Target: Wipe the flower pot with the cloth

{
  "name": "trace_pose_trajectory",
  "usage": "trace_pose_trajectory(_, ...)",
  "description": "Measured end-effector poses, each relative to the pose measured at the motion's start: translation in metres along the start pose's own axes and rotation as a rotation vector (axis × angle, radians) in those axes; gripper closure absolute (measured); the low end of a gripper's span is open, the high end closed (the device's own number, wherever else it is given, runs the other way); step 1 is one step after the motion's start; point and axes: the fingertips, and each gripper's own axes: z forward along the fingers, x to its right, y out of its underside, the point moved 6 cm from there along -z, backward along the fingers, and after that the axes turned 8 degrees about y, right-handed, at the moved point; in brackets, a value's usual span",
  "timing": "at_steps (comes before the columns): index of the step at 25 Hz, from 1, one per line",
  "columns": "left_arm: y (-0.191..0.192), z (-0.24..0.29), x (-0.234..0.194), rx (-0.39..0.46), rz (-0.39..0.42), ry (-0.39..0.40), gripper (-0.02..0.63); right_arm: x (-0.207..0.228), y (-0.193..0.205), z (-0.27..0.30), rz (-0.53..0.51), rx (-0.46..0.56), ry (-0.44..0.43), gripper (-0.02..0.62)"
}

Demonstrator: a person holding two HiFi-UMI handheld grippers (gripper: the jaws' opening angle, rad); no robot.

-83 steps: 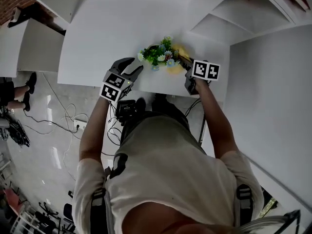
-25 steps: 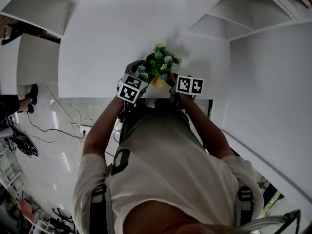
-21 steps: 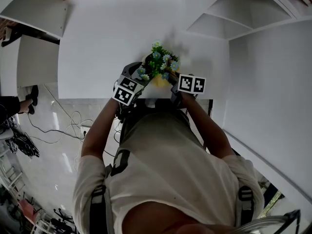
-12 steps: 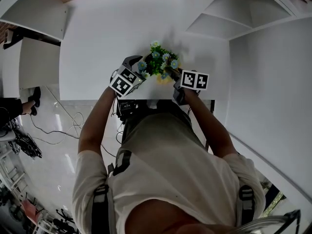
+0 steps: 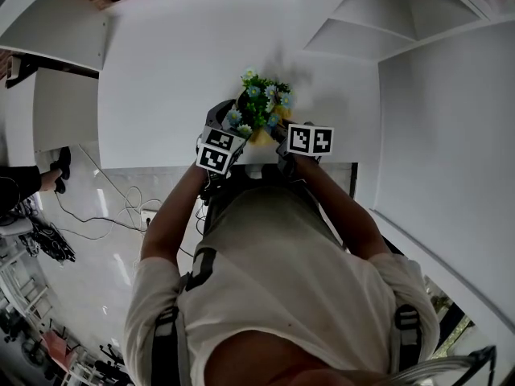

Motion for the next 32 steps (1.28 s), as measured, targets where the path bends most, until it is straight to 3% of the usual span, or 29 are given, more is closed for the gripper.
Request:
trace_pose_trajectory(3, 0.007, -0.012, 0.0, 0.053, -0.088, 0.024, 0.278, -0.002, 0.001, 0.0, -0.017, 0.004, 0.012, 0.477)
trace_pose_trajectory(7, 0.011, -0.021, 0.004, -0.022, -0.005, 0.117, 0.278, 0.01, -0.01, -0.007, -0.015, 0.025, 0.027, 0.477)
trace_pose_trajectory(11, 0.004, -0.023, -0.011, -0.04, 0.036, 0.14, 0.278, 0.018, -0.028, -0.011, -0.013, 0.056, 0.038, 0.477)
trace_pose_trajectory(15, 0.006, -0.008, -0.012, -0.137, 0.092, 0.186, 0.278, 0.017, -0.032, -0.007, -0.031, 0.045, 0.044, 0.477)
trace_pose_trajectory(18, 0.009, -0.003, -0.01, -0.133, 0.111, 0.157, 0.278, 0.013, -0.027, -0.004, -0.044, 0.023, 0.045, 0.477)
trace_pose_trajectory(21, 0.008, 0.0, -0.008, -0.092, 0.079, 0.112, 0.278, 0.009, -0.017, -0.003, -0.047, 0.007, 0.041, 0.477)
trace_pose_trajectory(27, 0.009, -0.001, 0.005, -0.035, -0.057, 0.011, 0.278, -0.002, 0.005, -0.002, -0.042, -0.031, 0.024, 0.477)
trace_pose_trajectory(32, 0.015, -0.008, 0.014, -0.048, -0.069, 0.068, 0.279, 0.006, 0.004, -0.007, -0.041, -0.023, 0.046, 0.477)
